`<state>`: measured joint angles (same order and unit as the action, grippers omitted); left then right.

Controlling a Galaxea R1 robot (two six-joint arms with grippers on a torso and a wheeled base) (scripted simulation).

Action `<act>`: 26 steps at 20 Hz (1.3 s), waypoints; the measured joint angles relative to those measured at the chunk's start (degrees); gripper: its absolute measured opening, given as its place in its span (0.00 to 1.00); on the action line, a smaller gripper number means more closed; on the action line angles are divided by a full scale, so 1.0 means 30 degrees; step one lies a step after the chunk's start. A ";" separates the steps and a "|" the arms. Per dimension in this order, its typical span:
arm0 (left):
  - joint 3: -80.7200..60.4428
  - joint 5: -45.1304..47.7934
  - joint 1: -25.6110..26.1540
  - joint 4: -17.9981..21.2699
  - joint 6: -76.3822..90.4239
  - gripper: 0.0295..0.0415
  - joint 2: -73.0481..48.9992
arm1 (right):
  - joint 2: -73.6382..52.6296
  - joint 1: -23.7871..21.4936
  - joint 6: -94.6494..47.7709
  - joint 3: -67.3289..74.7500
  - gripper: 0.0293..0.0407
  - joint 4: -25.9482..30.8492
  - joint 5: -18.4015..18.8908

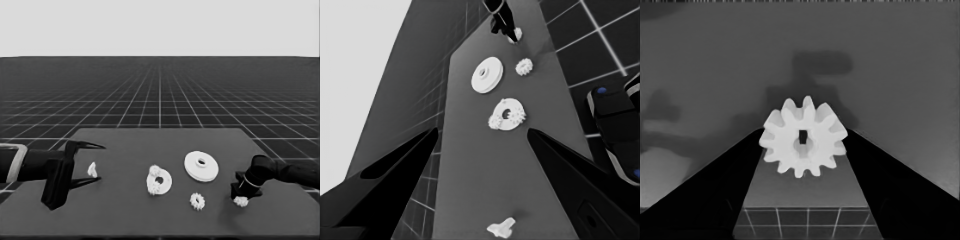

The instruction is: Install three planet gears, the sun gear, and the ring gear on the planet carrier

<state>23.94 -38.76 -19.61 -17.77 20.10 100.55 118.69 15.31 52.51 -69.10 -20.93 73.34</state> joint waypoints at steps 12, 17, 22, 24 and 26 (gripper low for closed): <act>0.0000 0.0000 0.0000 0.0000 0.0000 0.75 0.0000 | -0.1499 -0.4500 0.0340 0.2606 0.17 0.3446 0.3018; 0.0000 0.0000 0.0000 0.0000 0.0000 0.75 0.0000 | 1.4804 -0.5286 0.9342 -0.4669 0.17 0.3440 0.5008; 0.0000 0.0000 0.0000 0.0000 0.0000 0.75 0.0000 | 1.6304 -0.5270 0.8352 -0.7069 0.17 0.3544 0.4820; 0.0000 0.0000 0.0000 0.0000 0.0000 0.75 0.0000 | 1.6658 -0.3314 0.7642 -0.8253 0.17 0.1679 0.4211; 0.0000 0.0000 0.0000 0.0000 0.0000 0.75 0.0000 | 1.6846 -0.2629 0.7288 -0.8881 0.16 0.1088 0.3910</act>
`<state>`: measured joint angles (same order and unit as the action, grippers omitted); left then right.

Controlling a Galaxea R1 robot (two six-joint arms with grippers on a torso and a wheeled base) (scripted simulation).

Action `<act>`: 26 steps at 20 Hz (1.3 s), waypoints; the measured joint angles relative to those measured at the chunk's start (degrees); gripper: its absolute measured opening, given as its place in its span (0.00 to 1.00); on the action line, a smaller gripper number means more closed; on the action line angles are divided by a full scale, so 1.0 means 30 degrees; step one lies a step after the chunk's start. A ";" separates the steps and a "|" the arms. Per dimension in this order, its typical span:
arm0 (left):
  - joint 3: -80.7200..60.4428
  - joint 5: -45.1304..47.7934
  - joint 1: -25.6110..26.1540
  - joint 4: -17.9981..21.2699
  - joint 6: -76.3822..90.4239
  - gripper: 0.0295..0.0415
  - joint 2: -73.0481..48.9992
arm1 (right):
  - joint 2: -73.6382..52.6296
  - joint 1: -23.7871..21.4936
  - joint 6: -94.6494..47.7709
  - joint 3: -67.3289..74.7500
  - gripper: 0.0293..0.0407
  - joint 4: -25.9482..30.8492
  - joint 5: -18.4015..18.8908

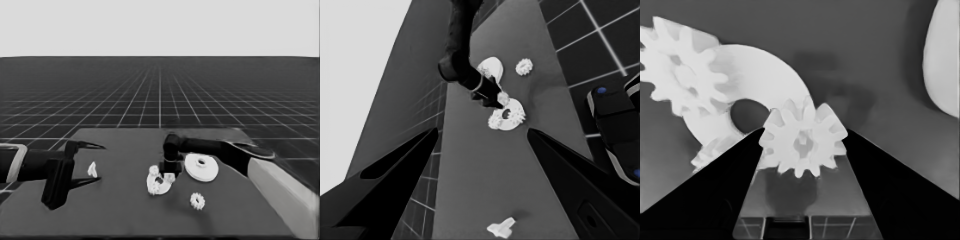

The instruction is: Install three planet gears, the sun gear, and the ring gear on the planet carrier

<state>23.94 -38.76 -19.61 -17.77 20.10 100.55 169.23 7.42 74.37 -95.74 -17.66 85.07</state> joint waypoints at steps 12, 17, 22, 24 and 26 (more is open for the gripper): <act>0.0000 0.0000 0.0000 0.0000 0.0000 0.75 0.0000 | 0.0109 0.0300 -0.0191 -0.0350 0.81 -0.0300 -0.0179; 0.0000 0.0000 0.0000 0.0000 0.0000 0.75 0.0000 | -0.0225 -0.0714 0.0444 0.0743 0.81 0.0721 0.0380; 0.0000 0.0000 0.0000 0.0000 0.0000 0.75 0.0000 | -0.0432 -0.2526 0.0963 0.1592 0.81 0.2333 0.0868; 0.0000 0.0000 0.0000 0.0000 0.0000 0.75 0.0000 | -0.0435 -0.2602 0.0972 0.1607 0.81 0.2418 0.0884; 0.0000 0.0000 0.0000 0.0000 0.0000 0.75 0.0000 | -0.0436 -0.2626 0.0973 0.1609 0.81 0.2448 0.0890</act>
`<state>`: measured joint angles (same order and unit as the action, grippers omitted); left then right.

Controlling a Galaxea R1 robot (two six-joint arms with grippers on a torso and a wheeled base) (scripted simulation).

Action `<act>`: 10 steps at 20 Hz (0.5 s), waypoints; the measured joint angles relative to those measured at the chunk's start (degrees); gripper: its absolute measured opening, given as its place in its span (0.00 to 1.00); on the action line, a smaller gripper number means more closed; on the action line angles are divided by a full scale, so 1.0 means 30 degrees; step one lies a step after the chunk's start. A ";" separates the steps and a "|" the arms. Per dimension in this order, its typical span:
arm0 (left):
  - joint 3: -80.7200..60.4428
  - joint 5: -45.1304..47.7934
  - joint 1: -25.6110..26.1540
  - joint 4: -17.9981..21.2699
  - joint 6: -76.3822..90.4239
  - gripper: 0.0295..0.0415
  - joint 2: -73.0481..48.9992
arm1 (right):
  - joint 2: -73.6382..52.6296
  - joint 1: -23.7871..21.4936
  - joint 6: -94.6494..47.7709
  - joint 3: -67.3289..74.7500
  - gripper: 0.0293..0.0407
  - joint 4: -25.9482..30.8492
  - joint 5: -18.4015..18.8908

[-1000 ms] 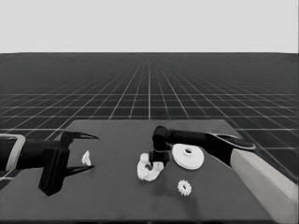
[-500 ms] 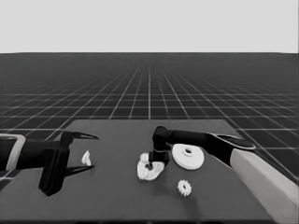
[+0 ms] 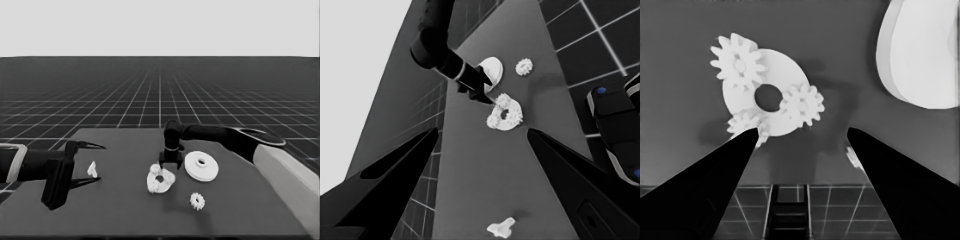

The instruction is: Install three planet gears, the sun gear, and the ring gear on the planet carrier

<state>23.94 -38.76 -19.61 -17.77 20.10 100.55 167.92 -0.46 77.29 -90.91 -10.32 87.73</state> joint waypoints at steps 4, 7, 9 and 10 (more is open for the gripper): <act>0.0000 0.0000 0.0000 0.0000 0.0000 0.75 0.0000 | -0.7541 0.0366 0.3569 1.1123 0.81 -0.0476 0.0613; 0.0000 0.0000 0.0000 0.0000 0.0000 0.75 0.0000 | -0.8348 0.0390 0.3572 1.1961 0.81 -0.0517 0.0616; 0.0000 0.0000 0.0000 0.0000 0.0000 0.75 0.0000 | -0.8476 0.0390 0.3567 1.2097 0.81 -0.0522 0.0614; 0.0000 0.0000 0.0000 0.0000 0.0000 0.75 0.0000 | -0.8503 0.0389 0.3565 1.2126 0.81 -0.0524 0.0614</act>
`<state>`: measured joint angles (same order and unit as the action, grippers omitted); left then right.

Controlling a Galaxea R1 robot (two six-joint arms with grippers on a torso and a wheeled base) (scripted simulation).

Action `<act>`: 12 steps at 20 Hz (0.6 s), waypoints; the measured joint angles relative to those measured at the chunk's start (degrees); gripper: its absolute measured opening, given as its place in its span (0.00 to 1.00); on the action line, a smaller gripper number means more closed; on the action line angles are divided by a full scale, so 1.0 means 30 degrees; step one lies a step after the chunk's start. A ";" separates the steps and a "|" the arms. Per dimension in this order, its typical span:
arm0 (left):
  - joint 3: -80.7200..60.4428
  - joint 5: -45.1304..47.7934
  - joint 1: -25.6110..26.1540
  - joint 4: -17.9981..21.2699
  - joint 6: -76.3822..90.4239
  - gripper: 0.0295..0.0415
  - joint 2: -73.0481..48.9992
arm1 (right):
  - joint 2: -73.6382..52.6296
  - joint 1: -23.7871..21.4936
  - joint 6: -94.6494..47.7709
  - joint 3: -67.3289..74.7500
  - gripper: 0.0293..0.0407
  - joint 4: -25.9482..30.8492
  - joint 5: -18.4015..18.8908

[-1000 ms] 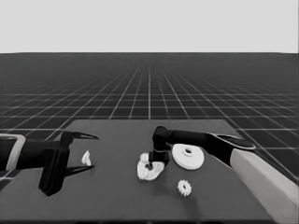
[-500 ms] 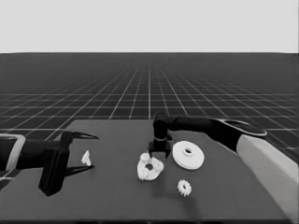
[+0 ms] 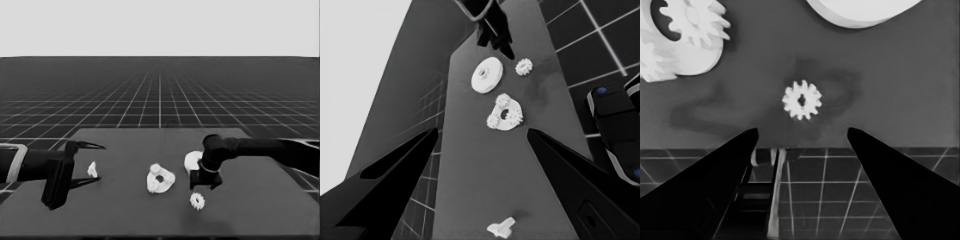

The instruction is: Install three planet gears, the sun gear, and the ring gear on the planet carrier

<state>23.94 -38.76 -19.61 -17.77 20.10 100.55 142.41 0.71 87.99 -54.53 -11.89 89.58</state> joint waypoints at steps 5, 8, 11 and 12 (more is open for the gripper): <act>0.0000 0.0000 0.0000 0.0000 0.0000 0.75 0.0000 | 0.0494 0.4449 -0.1479 -0.2180 0.81 -0.4379 -0.0832; 0.0000 0.0000 0.0000 0.0000 0.0000 0.75 0.0000 | 0.0549 0.4668 -0.1602 -0.2390 0.81 -0.4604 -0.0939; 0.0000 0.0000 0.0000 0.0000 0.0000 0.75 0.0000 | 0.0559 0.4709 -0.1626 -0.2431 0.49 -0.4650 -0.0960; 0.0000 0.0000 0.0000 0.0000 0.0000 0.75 0.0000 | 0.0560 0.4713 -0.1629 -0.2435 0.18 -0.4655 -0.0962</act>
<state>23.94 -38.76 -19.61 -17.77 20.10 100.55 144.09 14.85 83.10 -61.84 -25.86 86.69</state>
